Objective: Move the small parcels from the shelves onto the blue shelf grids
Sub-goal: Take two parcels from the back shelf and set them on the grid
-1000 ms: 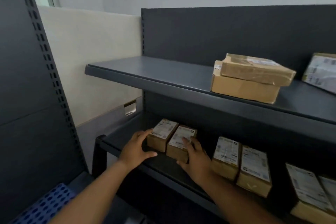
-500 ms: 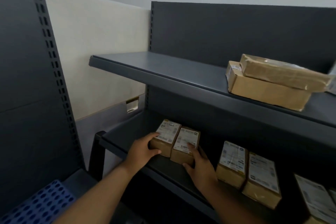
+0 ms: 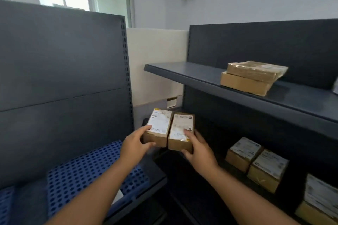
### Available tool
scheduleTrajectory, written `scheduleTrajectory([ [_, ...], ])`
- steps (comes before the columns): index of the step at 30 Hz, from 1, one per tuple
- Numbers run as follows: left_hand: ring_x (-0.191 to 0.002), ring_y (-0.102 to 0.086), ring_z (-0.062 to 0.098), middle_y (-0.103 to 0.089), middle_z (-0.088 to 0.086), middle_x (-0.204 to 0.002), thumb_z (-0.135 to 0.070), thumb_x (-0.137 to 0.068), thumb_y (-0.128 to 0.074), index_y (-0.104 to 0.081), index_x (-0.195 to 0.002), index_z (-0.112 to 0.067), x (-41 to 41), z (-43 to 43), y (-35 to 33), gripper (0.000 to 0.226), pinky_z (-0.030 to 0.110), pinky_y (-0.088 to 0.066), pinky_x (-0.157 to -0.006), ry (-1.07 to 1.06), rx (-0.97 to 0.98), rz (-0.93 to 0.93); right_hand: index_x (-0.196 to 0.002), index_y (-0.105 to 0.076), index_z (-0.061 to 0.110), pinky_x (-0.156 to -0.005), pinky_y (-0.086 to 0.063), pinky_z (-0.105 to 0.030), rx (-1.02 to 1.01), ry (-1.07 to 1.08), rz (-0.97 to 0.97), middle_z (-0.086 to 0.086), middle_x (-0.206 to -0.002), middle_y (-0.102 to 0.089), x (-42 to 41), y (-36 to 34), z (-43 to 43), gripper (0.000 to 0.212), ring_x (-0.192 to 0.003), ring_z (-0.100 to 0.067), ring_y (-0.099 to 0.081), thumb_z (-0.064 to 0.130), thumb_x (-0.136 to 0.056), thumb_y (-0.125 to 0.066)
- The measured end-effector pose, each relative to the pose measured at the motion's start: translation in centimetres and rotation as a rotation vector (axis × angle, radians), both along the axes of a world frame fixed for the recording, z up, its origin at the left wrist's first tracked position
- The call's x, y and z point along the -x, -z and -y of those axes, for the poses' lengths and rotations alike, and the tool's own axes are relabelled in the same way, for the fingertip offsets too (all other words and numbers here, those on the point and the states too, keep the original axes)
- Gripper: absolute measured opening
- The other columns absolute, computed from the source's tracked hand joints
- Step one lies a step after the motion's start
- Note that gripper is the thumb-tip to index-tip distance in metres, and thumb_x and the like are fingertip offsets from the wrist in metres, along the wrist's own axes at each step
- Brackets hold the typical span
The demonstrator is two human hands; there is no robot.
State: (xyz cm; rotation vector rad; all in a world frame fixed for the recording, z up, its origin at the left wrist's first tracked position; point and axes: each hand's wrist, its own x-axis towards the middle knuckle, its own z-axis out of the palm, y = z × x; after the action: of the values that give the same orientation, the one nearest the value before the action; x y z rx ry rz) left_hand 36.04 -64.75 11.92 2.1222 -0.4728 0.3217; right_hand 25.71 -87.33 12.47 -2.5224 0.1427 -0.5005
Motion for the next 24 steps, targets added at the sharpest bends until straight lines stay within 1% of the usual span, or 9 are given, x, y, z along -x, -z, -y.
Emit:
scheduleTrajectory([
  [3,-0.118,-0.056,0.015,-0.059,-0.004,-0.133,-0.029,-0.072,-0.085,-0.055,-0.13,-0.039,3.7,-4.8,-1.0,0.066,0.033,-0.05,-0.096,-0.108,0.018,0.004,-0.145,-0.026,0.043,-0.111,-0.038,-0.037,-0.006,-0.095,0.012,0.006,-0.159,-0.02,0.9,-1.0,-3.1,0.075,-0.139,-0.019,-0.036,0.027,-0.086,-0.069],
  [7,-0.116,-0.059,0.016,-0.061,-0.001,-0.133,-0.032,-0.07,-0.085,-0.054,-0.132,-0.035,9.8,-13.2,-1.6,0.069,0.033,-0.051,-0.095,-0.314,-0.002,0.033,-0.147,-0.029,0.037,-0.11,-0.037,-0.032,-0.003,-0.296,0.025,0.004,-0.159,-0.02,2.1,-1.5,-9.1,0.073,-0.138,-0.018,-0.037,0.024,-0.086,-0.069],
  [11,-0.109,-0.061,0.016,-0.064,0.0,-0.128,-0.029,-0.07,-0.085,-0.055,-0.132,-0.031,15.5,-21.6,-1.9,0.068,0.035,-0.054,-0.09,-0.501,-0.016,0.018,-0.147,-0.03,0.035,-0.11,-0.04,-0.037,-0.013,-0.458,0.026,0.002,-0.159,-0.02,2.6,-1.2,-16.3,0.073,-0.137,-0.02,-0.038,0.023,-0.086,-0.07],
  [15,-0.106,-0.061,0.015,-0.066,-0.001,-0.123,-0.031,-0.072,-0.084,-0.056,-0.13,-0.034,20.1,-29.7,-1.5,0.065,0.034,-0.054,-0.085,-0.666,-0.01,-0.004,-0.148,-0.028,0.035,-0.109,-0.041,-0.041,0.003,-0.588,-0.005,-0.001,-0.159,-0.02,2.5,-0.4,-24.3,0.073,-0.137,-0.024,-0.038,0.027,-0.088,-0.068],
  [19,-0.099,-0.058,0.01,-0.067,-0.001,-0.12,-0.029,-0.072,-0.084,-0.056,-0.128,-0.033,22.8,-37.1,0.1,0.063,0.032,-0.052,-0.08,-0.784,0.024,-0.05,-0.148,-0.027,0.036,-0.108,-0.042,-0.041,0.024,-0.699,-0.042,-0.001,-0.159,-0.019,2.3,1.3,-32.5,0.073,-0.137,-0.024,-0.038,0.028,-0.088,-0.067],
  [21,-0.096,-0.057,0.011,-0.066,0.0,-0.118,-0.026,-0.073,-0.084,-0.056,-0.129,-0.032,23.3,-40.9,1.2,0.062,0.031,-0.051,-0.079,-0.817,0.058,-0.081,-0.148,-0.027,0.036,-0.107,-0.044,-0.041,0.018,-0.741,-0.071,-0.001,-0.159,-0.02,1.9,2.3,-36.6,0.072,-0.137,-0.023,-0.039,0.028,-0.089,-0.067],
  [24,-0.088,-0.057,0.013,-0.065,-0.001,-0.114,-0.03,-0.074,-0.083,-0.056,-0.129,-0.035,23.3,-46.1,3.3,0.062,0.027,-0.049,-0.07,-0.862,0.05,-0.13,-0.148,-0.028,0.037,-0.106,-0.045,-0.041,0.012,-0.792,-0.105,0.0,-0.159,-0.021,0.6,4.0,-42.0,0.073,-0.135,-0.023,-0.041,0.025,-0.088,-0.068],
])
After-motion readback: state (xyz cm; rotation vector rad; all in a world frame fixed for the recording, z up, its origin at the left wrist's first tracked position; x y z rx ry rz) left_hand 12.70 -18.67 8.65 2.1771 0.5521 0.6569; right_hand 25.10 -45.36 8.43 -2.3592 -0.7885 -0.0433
